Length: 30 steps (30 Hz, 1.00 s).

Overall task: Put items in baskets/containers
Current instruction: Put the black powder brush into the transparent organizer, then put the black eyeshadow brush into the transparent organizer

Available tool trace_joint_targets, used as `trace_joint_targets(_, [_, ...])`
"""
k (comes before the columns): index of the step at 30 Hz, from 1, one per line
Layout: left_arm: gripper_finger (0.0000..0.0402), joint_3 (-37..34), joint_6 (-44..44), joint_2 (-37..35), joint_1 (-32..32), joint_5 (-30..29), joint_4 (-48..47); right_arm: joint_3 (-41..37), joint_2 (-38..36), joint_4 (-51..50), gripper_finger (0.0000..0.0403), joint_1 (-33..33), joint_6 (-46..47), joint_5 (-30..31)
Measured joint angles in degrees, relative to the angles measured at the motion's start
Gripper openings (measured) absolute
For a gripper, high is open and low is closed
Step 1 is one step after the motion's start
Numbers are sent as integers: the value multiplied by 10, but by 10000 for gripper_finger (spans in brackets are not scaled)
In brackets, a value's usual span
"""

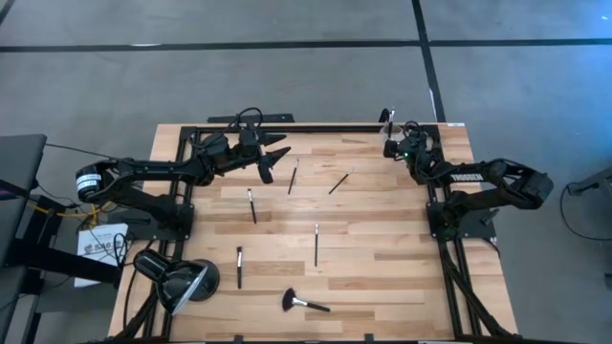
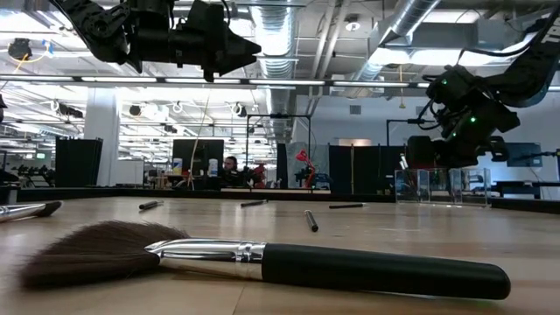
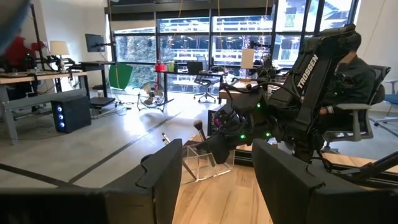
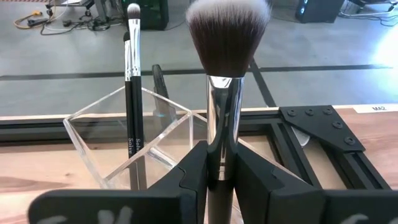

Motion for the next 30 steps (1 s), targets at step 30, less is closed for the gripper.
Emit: trace_joint_targets(30, [190, 0, -65, 0, 45, -14, -123, 0, -6, 3, 170, 0, -1, 1])
